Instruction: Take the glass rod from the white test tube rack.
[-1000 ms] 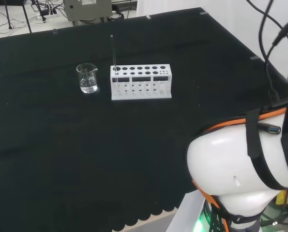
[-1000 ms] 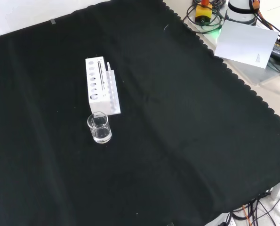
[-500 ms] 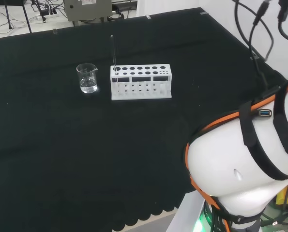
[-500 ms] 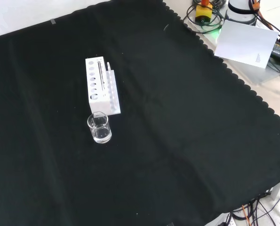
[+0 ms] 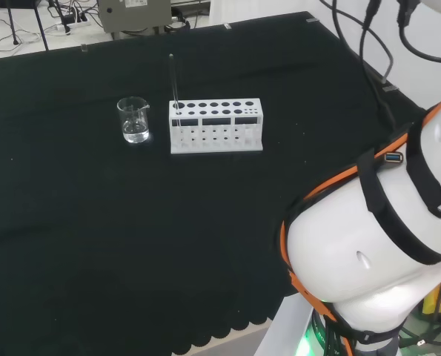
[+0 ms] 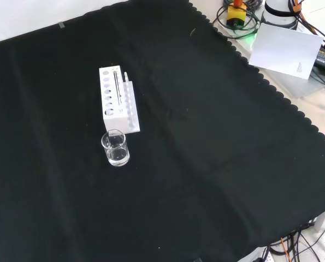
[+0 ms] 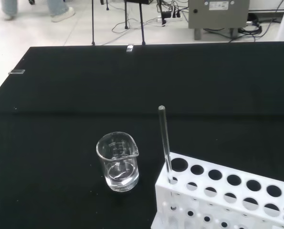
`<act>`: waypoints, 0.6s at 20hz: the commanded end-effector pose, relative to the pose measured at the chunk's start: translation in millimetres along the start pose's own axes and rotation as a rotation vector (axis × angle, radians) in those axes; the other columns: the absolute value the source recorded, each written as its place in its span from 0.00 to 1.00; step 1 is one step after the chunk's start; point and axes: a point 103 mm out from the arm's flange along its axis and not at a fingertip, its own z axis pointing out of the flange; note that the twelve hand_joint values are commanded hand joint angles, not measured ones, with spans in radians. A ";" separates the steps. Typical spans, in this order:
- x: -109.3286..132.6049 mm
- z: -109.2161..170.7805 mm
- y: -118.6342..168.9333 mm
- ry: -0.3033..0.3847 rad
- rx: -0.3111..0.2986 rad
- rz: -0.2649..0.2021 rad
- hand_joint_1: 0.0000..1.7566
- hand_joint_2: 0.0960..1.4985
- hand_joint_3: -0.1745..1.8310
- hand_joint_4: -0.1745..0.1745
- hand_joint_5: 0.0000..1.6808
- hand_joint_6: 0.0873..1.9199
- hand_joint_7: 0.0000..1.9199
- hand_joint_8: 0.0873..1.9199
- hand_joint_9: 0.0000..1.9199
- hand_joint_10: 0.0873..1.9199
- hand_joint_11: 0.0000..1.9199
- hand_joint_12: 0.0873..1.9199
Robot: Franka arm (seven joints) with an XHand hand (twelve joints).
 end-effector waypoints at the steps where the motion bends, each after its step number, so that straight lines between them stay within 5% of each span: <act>1: 4.8 12.6 28.5 -0.001 0.006 -0.032 0.28 0.64 0.26 0.23 0.13 0.00 0.04 0.40 0.13 0.44 0.00 0.75; 12: -2.9 44.3 60.3 0.020 0.043 -0.048 0.28 0.64 0.26 0.22 0.14 0.00 0.06 0.41 0.17 0.44 0.02 0.76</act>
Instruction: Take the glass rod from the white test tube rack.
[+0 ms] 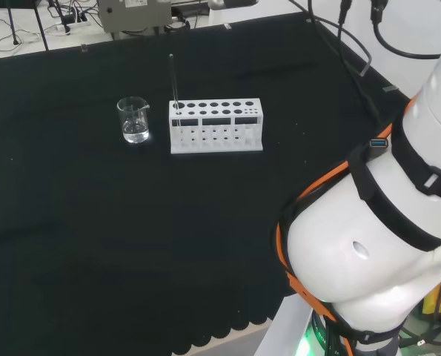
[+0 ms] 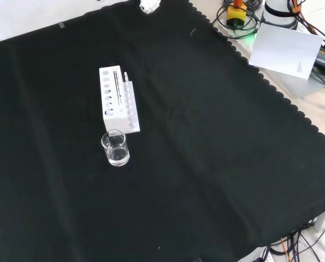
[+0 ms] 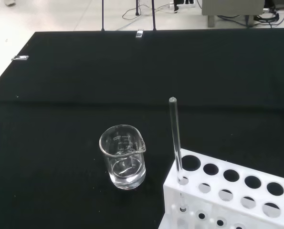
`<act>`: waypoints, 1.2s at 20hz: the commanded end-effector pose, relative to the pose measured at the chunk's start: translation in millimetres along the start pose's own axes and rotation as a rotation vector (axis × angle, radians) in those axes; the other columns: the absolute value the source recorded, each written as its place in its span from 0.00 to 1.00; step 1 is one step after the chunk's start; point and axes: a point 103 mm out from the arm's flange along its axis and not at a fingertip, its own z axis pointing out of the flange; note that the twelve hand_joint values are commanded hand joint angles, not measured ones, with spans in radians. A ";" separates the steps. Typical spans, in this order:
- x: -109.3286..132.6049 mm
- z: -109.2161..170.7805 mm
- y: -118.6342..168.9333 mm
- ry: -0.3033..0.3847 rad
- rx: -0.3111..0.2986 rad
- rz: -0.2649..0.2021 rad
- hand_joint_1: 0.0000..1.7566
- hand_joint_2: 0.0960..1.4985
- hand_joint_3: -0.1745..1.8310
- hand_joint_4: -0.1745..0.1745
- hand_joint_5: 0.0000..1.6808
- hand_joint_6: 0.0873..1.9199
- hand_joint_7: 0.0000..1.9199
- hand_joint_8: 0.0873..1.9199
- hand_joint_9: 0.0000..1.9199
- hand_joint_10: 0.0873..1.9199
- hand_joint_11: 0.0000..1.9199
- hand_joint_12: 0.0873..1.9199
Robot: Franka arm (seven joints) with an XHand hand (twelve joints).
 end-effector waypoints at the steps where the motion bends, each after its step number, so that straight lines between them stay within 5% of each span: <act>1: -6.4 14.5 22.3 0.010 0.011 -0.014 0.28 0.64 0.26 0.22 0.14 0.00 0.07 0.41 0.18 0.44 0.03 0.76; 16: -19.8 61.9 63.6 0.016 0.059 -0.027 0.29 0.64 0.26 0.19 0.15 0.00 0.10 0.42 0.21 0.43 0.04 0.75; 24: -24.2 82.7 78.1 0.026 0.082 -0.032 0.30 0.64 0.27 0.13 0.19 0.00 0.20 0.44 0.28 0.43 0.04 0.75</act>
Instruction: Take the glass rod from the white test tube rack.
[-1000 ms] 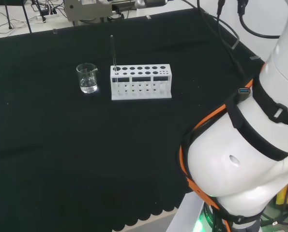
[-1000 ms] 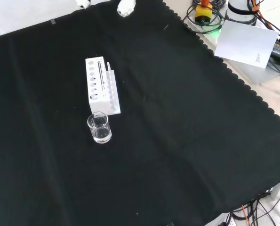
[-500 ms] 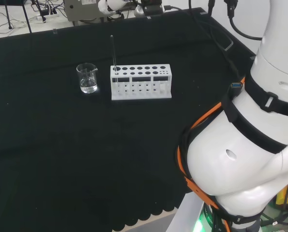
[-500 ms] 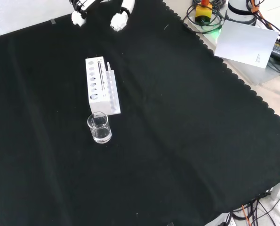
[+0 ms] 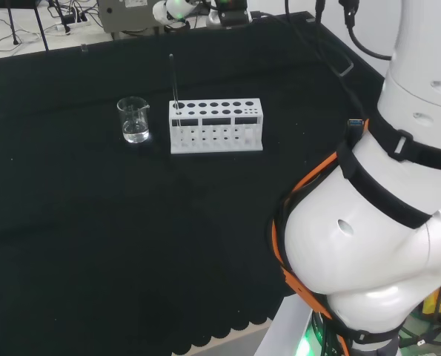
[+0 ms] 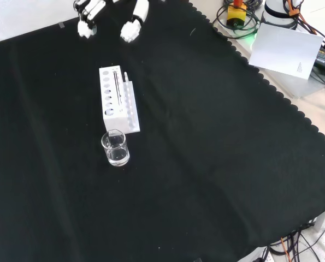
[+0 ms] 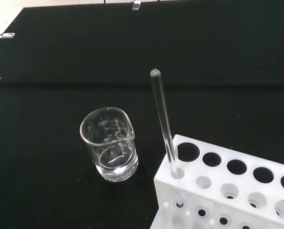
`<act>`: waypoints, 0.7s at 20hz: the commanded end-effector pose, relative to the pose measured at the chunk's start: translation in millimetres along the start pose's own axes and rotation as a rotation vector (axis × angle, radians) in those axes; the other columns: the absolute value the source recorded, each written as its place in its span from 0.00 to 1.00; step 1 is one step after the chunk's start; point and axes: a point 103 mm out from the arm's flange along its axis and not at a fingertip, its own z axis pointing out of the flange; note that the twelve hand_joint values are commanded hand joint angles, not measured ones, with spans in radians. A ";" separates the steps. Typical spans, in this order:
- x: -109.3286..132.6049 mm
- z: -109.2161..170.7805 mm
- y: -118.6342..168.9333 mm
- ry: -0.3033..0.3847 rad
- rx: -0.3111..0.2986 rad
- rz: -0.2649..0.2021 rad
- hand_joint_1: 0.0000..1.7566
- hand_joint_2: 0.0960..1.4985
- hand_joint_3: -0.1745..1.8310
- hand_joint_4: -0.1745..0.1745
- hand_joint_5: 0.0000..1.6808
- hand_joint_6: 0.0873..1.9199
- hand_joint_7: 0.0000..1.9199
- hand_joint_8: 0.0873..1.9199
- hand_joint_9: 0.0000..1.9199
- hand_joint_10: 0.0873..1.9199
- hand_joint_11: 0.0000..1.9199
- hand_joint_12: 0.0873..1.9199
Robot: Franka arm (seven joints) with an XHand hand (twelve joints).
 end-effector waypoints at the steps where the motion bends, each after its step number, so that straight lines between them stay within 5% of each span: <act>1: -2.8 25.8 23.0 -0.004 0.020 -0.017 0.30 0.64 0.27 0.13 0.19 0.00 0.20 0.44 0.29 0.43 0.05 0.75; 14: -0.7 54.0 24.4 -0.022 0.064 -0.016 0.30 0.64 0.28 0.10 0.21 0.00 0.26 0.44 0.37 0.41 0.07 0.75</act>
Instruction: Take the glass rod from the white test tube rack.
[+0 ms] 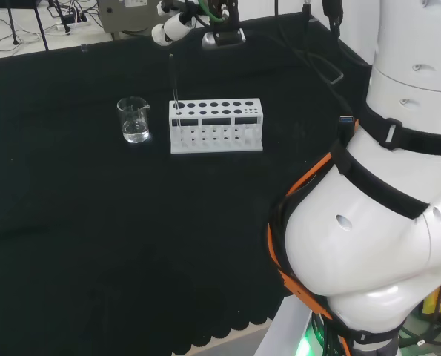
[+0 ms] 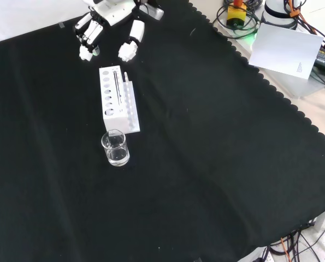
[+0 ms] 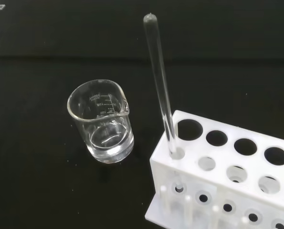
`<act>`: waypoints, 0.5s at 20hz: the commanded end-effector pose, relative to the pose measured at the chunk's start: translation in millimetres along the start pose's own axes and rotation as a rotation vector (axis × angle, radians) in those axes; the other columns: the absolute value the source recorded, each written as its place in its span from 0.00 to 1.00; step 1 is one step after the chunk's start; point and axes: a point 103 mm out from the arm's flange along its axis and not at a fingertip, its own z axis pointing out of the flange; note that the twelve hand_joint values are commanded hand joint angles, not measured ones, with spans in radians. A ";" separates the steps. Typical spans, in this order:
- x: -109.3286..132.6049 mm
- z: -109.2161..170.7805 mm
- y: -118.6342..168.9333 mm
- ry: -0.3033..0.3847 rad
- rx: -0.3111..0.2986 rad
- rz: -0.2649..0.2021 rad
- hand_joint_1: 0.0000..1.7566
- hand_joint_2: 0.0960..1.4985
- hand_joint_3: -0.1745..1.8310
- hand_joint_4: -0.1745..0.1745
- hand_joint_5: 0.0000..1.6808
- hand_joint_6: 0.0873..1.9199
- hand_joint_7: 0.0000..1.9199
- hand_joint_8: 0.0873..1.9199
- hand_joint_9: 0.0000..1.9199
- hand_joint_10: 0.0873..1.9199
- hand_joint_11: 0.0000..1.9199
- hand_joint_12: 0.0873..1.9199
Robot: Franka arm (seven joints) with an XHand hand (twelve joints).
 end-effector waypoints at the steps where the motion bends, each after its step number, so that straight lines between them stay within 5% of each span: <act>1: 2.1 14.4 3.1 -0.014 0.026 -0.006 0.30 0.64 0.28 0.09 0.21 0.00 0.27 0.44 0.38 0.41 0.07 0.75; 10: -4.8 35.7 5.2 -0.016 0.060 -0.002 0.30 0.64 0.28 0.05 0.23 0.00 0.32 0.43 0.42 0.40 0.09 0.74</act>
